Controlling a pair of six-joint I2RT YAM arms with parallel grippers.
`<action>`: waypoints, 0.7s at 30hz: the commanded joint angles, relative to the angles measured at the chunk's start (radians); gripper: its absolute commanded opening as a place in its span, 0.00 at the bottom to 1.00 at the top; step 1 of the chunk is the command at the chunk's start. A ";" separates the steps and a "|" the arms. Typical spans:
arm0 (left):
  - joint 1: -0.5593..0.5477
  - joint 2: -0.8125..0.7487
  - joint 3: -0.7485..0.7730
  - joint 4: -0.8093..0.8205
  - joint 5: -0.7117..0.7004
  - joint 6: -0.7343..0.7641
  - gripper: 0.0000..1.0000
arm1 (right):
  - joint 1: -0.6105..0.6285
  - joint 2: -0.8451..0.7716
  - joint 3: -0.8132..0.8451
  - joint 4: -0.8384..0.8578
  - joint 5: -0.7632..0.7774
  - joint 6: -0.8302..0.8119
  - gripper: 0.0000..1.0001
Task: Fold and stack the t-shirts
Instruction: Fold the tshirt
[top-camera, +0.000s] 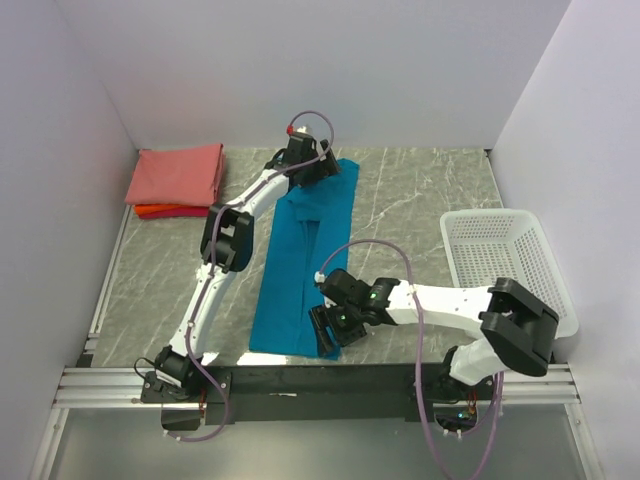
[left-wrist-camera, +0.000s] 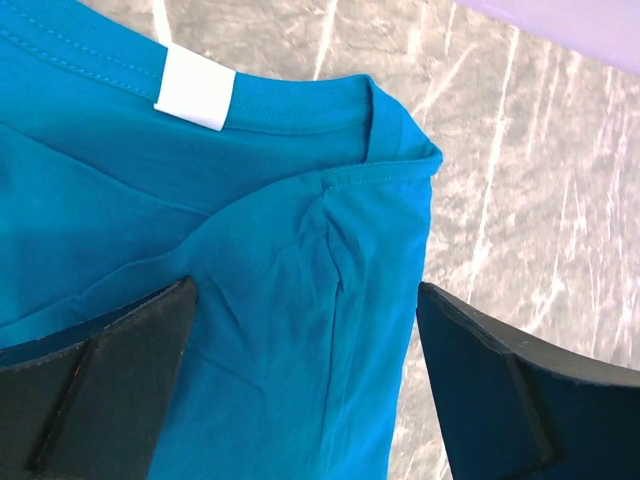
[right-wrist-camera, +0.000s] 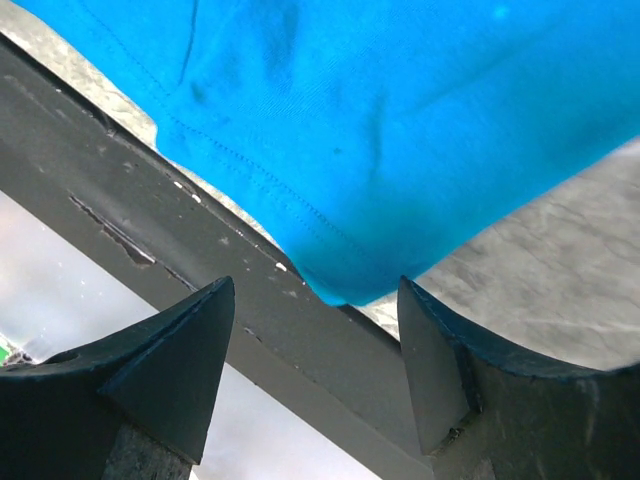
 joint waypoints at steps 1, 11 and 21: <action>0.004 0.020 0.041 -0.077 -0.096 -0.009 0.99 | -0.003 -0.097 0.055 -0.020 0.064 -0.003 0.73; 0.061 -0.092 0.030 -0.066 -0.221 0.006 0.99 | -0.003 -0.310 0.014 -0.016 0.172 0.080 0.81; 0.056 -0.559 -0.278 -0.123 -0.108 0.052 0.99 | -0.069 -0.282 -0.044 0.007 0.166 0.180 0.91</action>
